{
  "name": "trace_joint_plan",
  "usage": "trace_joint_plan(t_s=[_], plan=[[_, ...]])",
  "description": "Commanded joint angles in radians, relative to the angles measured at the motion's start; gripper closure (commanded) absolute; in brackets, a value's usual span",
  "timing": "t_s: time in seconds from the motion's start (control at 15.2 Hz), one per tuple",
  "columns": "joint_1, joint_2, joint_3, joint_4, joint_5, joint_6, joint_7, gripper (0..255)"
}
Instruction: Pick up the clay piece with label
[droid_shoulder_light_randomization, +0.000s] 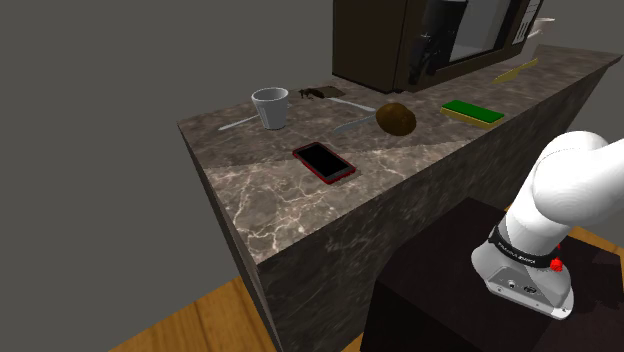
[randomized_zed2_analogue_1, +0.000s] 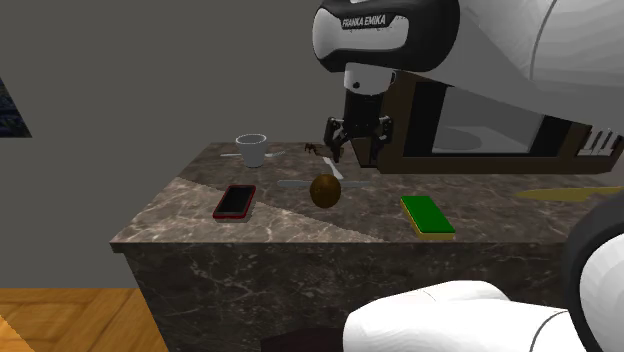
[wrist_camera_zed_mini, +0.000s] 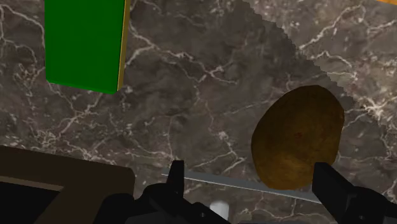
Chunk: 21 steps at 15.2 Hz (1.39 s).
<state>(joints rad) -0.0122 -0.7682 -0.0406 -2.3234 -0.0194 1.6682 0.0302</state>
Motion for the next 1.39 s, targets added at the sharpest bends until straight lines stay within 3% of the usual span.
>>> trace_joint_plan(t_s=[0.0, 0.66, 1.32], plan=[[0.0, 0.0, 0.0, 0.0, 0.0, 0.0, 0.0, 0], [0.012, 0.462, 0.012, 0.347, -0.007, 0.036, 0.002, 0], [0.02, 0.943, 0.021, 0.863, -0.021, -0.079, 0.001, 0]])
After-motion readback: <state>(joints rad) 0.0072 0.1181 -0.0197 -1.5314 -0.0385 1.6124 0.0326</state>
